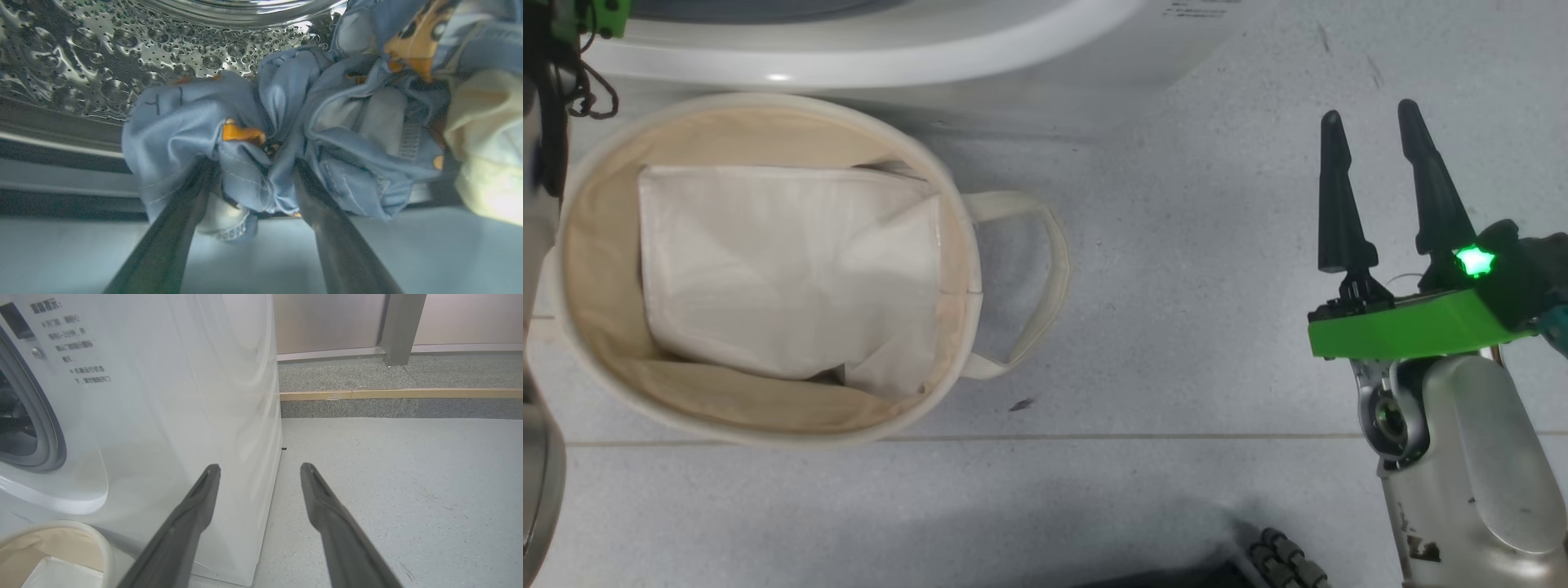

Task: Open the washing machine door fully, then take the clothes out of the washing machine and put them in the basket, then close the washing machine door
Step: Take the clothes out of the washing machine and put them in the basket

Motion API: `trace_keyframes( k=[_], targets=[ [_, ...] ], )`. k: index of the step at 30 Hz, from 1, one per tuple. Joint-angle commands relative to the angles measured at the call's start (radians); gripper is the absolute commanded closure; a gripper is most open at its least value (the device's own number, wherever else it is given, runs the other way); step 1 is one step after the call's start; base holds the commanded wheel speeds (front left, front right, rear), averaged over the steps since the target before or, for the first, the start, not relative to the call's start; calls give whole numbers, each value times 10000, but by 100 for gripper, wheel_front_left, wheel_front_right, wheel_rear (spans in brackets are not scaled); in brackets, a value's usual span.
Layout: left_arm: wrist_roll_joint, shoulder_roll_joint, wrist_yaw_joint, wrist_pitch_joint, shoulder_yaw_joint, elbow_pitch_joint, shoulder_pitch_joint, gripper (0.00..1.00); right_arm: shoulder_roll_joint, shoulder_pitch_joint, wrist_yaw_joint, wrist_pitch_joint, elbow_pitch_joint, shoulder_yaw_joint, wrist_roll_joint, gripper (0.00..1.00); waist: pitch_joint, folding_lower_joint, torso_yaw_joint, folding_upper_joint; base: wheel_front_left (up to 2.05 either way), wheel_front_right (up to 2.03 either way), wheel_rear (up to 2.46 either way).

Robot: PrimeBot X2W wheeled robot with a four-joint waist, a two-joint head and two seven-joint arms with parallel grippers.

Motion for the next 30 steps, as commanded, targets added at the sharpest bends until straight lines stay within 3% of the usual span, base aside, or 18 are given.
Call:
trace_keyframes(
  k=[1,7,8,9,10,19,30],
  targets=[
    [90,483,100,46,36,-119,-490,0,136,93,75,-49,-353,218,-92,0,62,-2,-41,0,0,0,0],
    [30,606,-115,176,-71,-104,-422,0,146,100,75,-49,-371,196,-127,0,214,-2,-91,0,0,0,0],
    [22,618,-142,138,-88,-102,-405,17,146,101,75,-49,-371,193,-123,0,220,-2,-94,0,0,0,0],
    [6,627,-157,98,-98,-101,-389,90,147,104,75,-49,-367,191,-113,0,215,-2,-93,0,0,0,0],
    [-18,630,-161,49,-97,-100,-375,100,147,107,75,-49,-360,191,-102,0,201,-2,-92,0,0,0,0],
    [-460,490,-364,-618,83,-96,-32,100,149,173,75,-49,-186,230,-76,0,-322,-2,-5,0,0,0,0],
    [-1491,161,-232,-2638,809,-100,1602,100,137,589,75,-49,515,322,35,0,-2031,-2,257,0,0,0,0]
  ],
)
